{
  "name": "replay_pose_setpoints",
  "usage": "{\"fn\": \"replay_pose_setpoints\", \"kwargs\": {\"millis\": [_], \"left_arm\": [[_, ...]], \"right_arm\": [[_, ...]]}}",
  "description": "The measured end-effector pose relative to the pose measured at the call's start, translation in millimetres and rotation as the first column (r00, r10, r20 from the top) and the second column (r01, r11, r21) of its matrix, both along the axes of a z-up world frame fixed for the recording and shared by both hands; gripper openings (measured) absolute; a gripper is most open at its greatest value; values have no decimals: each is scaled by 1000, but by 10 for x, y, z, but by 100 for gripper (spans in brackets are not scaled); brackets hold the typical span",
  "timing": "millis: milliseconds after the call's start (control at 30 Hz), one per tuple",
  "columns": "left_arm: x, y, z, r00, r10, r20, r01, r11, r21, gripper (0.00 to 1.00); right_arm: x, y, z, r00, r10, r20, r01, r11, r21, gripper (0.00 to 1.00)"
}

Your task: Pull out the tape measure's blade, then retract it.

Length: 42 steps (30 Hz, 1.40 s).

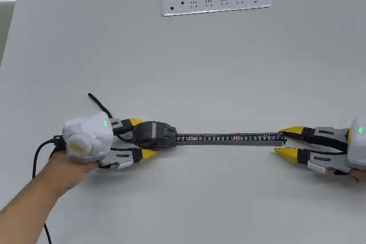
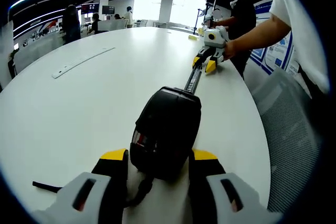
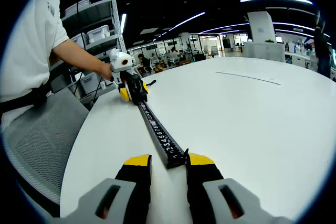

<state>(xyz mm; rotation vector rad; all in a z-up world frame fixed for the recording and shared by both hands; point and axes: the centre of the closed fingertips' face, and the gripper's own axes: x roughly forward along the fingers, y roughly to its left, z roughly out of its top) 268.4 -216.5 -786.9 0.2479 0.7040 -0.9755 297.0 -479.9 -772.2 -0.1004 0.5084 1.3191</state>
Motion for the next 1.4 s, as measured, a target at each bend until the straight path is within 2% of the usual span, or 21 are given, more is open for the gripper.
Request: {"fn": "replay_pose_setpoints", "kwargs": {"millis": [100, 533, 900, 1067, 1167, 1400], "left_arm": [[-18, 9, -9, 1000, -3, -1, 3, 1000, 10, 44], [-19, -28, 58, 1000, 26, -2, -26, 1000, -5, 49], [-37, 41, 105, 998, 64, 1, -64, 998, -7, 56], [-53, 57, 124, 996, 84, 4, -84, 996, -12, 58], [-71, 73, 126, 996, 89, 6, -88, 996, -12, 55], [-72, 97, 154, 993, 119, 10, -118, 993, -28, 58]], "right_arm": [[-2, 2, 2, 1000, -2, 1, 2, 1000, -1, 26], [8, 29, 50, 999, -40, -8, 41, 999, 22, 33], [-13, 21, 72, 997, -74, -13, 74, 997, 26, 39], [-37, 43, 98, 996, -89, -17, 90, 995, 38, 42], [-51, 55, 120, 995, -94, -9, 95, 995, 38, 43], [-53, 76, 182, 993, -122, -4, 122, 991, 45, 47]]}}
